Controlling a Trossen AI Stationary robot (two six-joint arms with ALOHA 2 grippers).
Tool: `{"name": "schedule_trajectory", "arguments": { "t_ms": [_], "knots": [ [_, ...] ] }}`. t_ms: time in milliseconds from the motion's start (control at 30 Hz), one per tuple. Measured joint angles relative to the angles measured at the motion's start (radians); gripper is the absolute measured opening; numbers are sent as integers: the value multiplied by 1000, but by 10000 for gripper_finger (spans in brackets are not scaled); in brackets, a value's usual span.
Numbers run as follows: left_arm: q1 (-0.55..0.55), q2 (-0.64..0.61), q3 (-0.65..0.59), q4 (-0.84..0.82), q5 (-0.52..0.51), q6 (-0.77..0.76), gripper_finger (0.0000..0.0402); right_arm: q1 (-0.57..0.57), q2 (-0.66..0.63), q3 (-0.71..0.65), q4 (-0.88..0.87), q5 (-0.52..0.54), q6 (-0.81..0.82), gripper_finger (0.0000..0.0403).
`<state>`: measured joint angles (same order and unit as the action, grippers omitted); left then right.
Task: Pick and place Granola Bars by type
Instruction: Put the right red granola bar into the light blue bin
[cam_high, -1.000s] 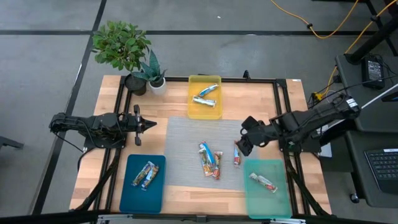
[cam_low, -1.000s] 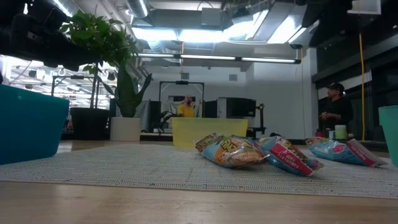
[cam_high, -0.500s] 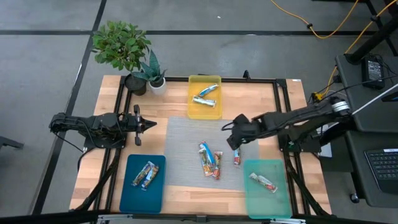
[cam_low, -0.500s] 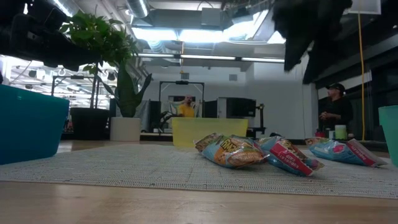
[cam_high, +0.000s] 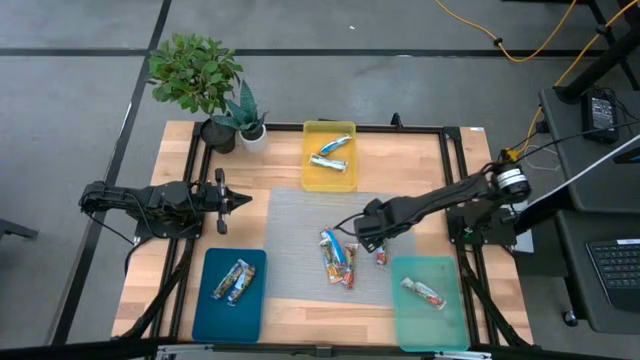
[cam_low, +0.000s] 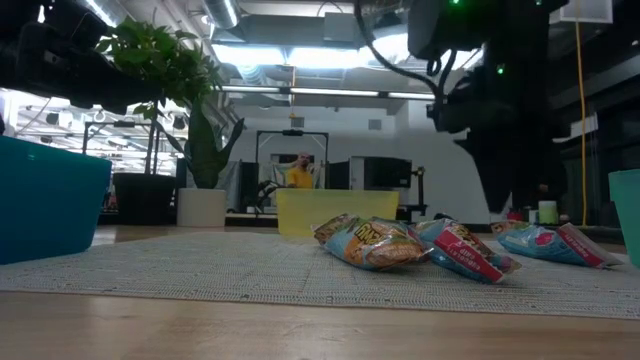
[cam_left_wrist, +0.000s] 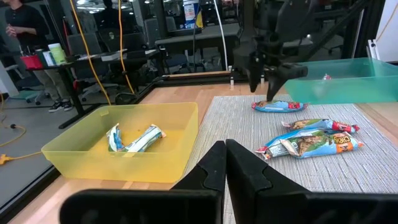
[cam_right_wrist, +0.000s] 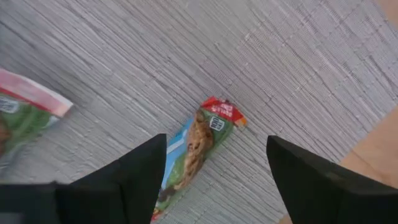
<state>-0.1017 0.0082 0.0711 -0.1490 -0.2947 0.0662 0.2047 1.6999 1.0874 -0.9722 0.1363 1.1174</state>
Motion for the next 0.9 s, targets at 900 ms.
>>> {"name": "schedule_trajectory", "arguments": {
  "t_ms": [900],
  "knots": [
    [0, 0, 0, 0, 0, 0, 4, -3, 34, -139, 205, -107, -1, 161]
  ]
}}
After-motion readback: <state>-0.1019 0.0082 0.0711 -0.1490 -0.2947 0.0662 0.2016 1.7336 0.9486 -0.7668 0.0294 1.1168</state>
